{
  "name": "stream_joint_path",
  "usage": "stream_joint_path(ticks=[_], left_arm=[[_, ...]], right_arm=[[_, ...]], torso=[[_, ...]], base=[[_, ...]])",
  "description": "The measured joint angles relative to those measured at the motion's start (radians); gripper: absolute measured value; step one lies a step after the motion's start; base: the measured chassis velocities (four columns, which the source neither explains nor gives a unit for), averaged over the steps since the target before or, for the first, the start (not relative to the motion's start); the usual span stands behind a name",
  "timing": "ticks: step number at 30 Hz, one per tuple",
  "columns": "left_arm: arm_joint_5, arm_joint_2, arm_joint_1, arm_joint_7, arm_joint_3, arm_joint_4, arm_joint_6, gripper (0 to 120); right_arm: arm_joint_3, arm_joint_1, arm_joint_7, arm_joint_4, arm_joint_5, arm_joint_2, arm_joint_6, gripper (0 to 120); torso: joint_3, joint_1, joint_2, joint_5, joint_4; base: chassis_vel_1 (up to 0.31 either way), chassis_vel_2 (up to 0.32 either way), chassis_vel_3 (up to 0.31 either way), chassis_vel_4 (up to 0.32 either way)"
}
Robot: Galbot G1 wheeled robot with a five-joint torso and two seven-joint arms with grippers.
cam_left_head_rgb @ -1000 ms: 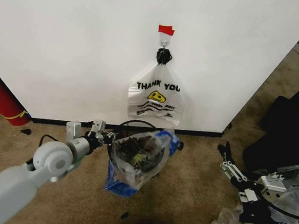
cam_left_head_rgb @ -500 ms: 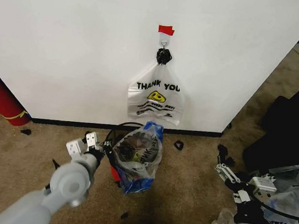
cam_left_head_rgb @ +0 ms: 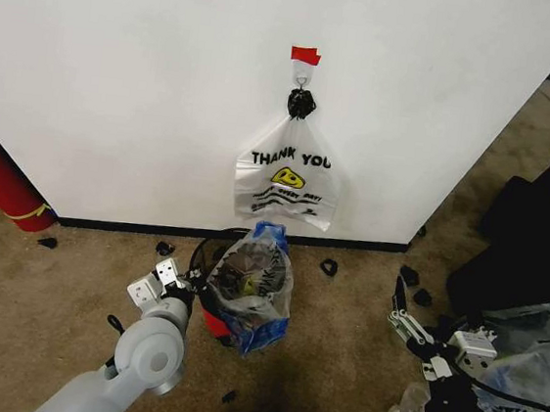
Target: Pick up the garbage bag from the wall and place it over the trash bin.
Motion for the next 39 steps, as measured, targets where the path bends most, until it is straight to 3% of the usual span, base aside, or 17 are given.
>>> stream_joint_path(ticks=[7, 14, 20, 22, 27, 29, 34, 35, 36, 39], left_arm=[[0.005, -0.023, 0.005, 0.009, 0.0, 0.043, -0.023, 3], [0.002, -0.036, 0.016, -0.004, -0.006, 0.028, -0.015, 8], [0.011, -0.025, 0.04, -0.014, -0.018, -0.032, -0.007, 32], [0.016, -0.021, 0.044, -0.014, -0.019, -0.041, -0.007, 34], [0.077, 0.03, 0.091, -0.018, -0.049, -0.142, 0.031, 56], [0.088, 0.038, 0.095, -0.018, -0.056, -0.157, 0.038, 59], [0.116, 0.118, 0.096, 0.029, -0.085, -0.266, 0.089, 81], [0.078, 0.149, 0.076, 0.059, -0.083, -0.303, 0.156, 86], [0.078, 0.149, 0.076, 0.059, -0.083, -0.303, 0.156, 86], [0.004, 0.196, 0.033, 0.184, -0.073, -0.337, 0.271, 97]], right_arm=[[-0.003, 0.002, 0.0, -0.002, -0.006, 0.01, 0.0, 100], [0.004, 0.001, 0.002, -0.002, -0.003, 0.011, 0.001, 100], [0.002, 0.003, 0.002, -0.005, -0.003, 0.012, 0.001, 100], [0.002, 0.004, 0.002, -0.005, -0.003, 0.012, 0.0, 100], [-0.003, 0.012, 0.001, -0.013, 0.0, 0.008, -0.003, 100], [-0.004, 0.013, 0.001, -0.014, 0.001, 0.008, -0.003, 100], [-0.008, 0.021, 0.002, -0.024, 0.013, 0.004, -0.013, 100], [-0.009, 0.023, 0.004, -0.028, 0.018, 0.002, -0.017, 100], [-0.009, 0.023, 0.004, -0.028, 0.018, 0.002, -0.017, 100], [-0.009, 0.027, 0.006, -0.031, 0.031, 0.001, -0.023, 100]], torso=[[0.0, 0.0, 0.0, 0.0001, -0.0001], [0.0, 0.0, 0.0, -0.0002, -0.0002], [0.0, 0.0, 0.0, -0.0001, -0.0002], [0.0, 0.0, 0.0, 0.0, -0.0002], [0.0, 0.0, 0.0, -0.0001, -0.0001], [0.0, 0.0, 0.0, -0.0002, -0.0001], [0.0, 0.0, 0.0, 0.0, 0.0], [0.0, 0.0, 0.0, 0.0, -0.0001], [0.0, 0.0, 0.0, 0.0, -0.0001], [0.0, 0.0, 0.0, 0.0002, -0.0002]], base=[[0.0, 0.0, 0.0, 0.0], [0.0, 0.0, 0.0, 0.0], [0.0, 0.0, 0.0, 0.0], [0.0, 0.0, 0.0, 0.0], [0.0, 0.0, 0.0, 0.0], [0.0, 0.0, 0.0, 0.0], [0.0, 0.0, 0.0, 0.0], [0.0, 0.0, 0.0, 0.0], [0.0, 0.0, 0.0, 0.0], [0.0, 0.0, 0.0, 0.0]])
